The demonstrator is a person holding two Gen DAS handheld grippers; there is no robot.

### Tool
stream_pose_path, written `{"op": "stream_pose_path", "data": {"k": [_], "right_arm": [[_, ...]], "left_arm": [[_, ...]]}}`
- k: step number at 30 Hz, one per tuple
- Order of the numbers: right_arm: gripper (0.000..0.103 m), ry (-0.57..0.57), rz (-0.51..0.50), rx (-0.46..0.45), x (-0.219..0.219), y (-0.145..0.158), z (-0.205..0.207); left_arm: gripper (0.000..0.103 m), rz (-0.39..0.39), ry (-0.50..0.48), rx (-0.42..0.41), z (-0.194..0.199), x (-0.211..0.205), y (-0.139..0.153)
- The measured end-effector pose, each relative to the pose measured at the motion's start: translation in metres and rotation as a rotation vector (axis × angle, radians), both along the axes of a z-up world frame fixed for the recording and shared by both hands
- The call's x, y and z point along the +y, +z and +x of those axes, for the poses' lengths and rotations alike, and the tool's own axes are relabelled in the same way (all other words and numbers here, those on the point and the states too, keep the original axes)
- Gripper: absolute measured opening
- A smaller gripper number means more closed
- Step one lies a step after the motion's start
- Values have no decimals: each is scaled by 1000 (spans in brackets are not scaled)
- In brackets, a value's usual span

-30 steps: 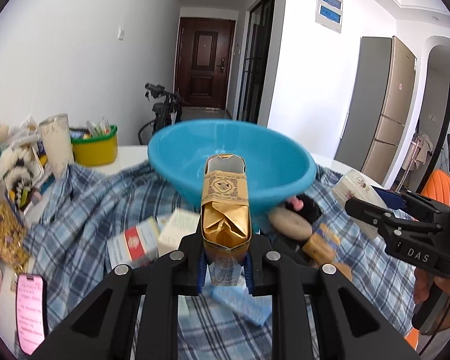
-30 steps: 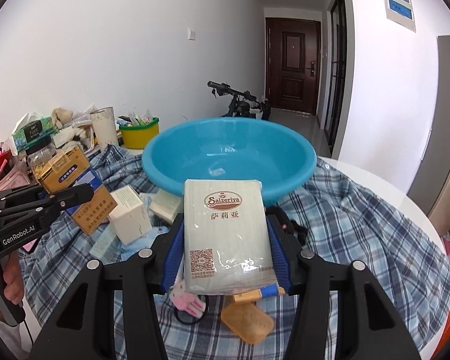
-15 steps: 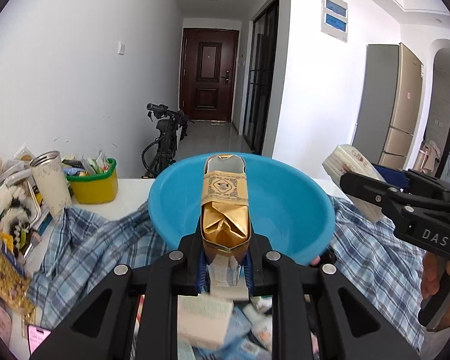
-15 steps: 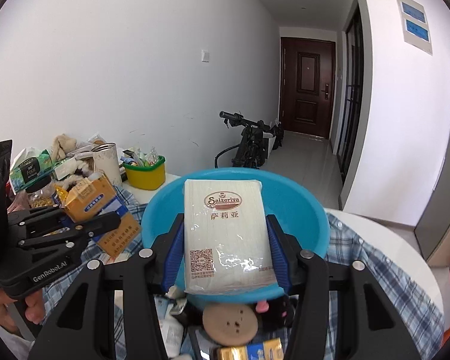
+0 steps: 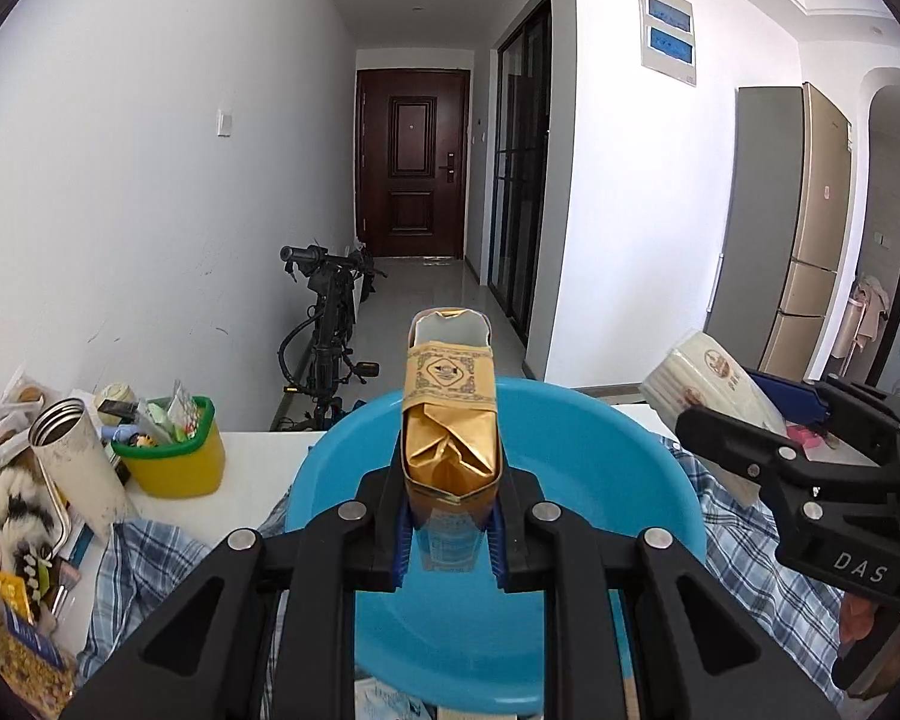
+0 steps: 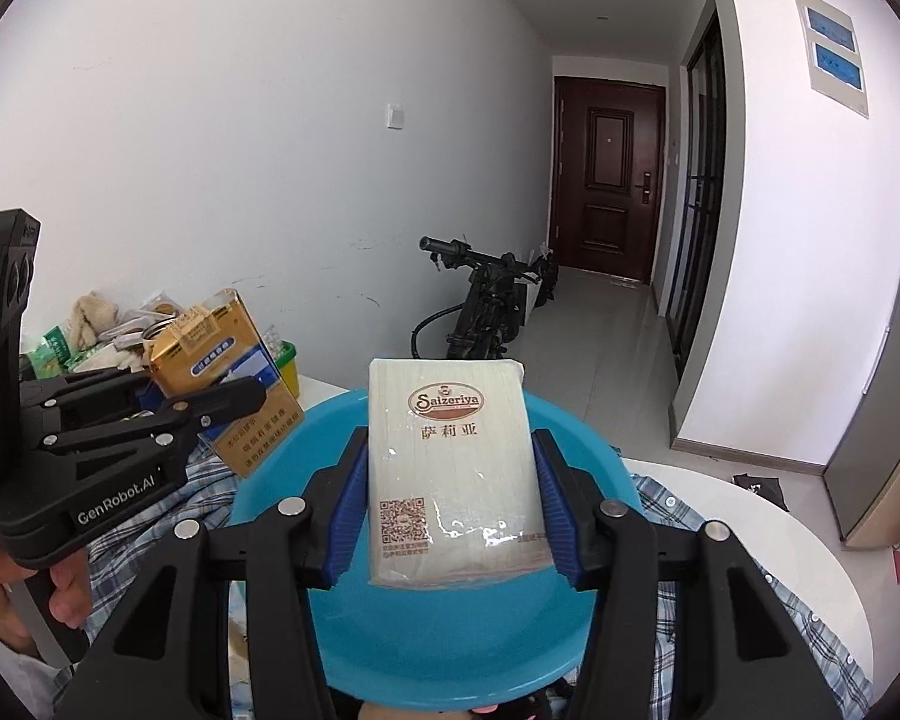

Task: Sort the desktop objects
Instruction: 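Lower the gold-capped box into the blue basin and open the left tool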

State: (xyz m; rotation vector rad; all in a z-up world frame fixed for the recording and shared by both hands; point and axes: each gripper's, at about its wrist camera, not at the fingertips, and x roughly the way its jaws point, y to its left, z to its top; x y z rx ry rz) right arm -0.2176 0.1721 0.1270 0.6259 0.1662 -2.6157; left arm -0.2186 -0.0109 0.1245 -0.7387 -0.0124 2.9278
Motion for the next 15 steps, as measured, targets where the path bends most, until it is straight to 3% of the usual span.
{"op": "stream_pose_path", "data": {"k": [6,15], "right_arm": [[50,-21,-36,-27,8,-11,-16],[50,-23,-4,-55,4,-26,-23]], "left_arm": [[21,-20,8,-5,-14,0,-12],[21,-33,41,-29,-28,-6,-35]]}}
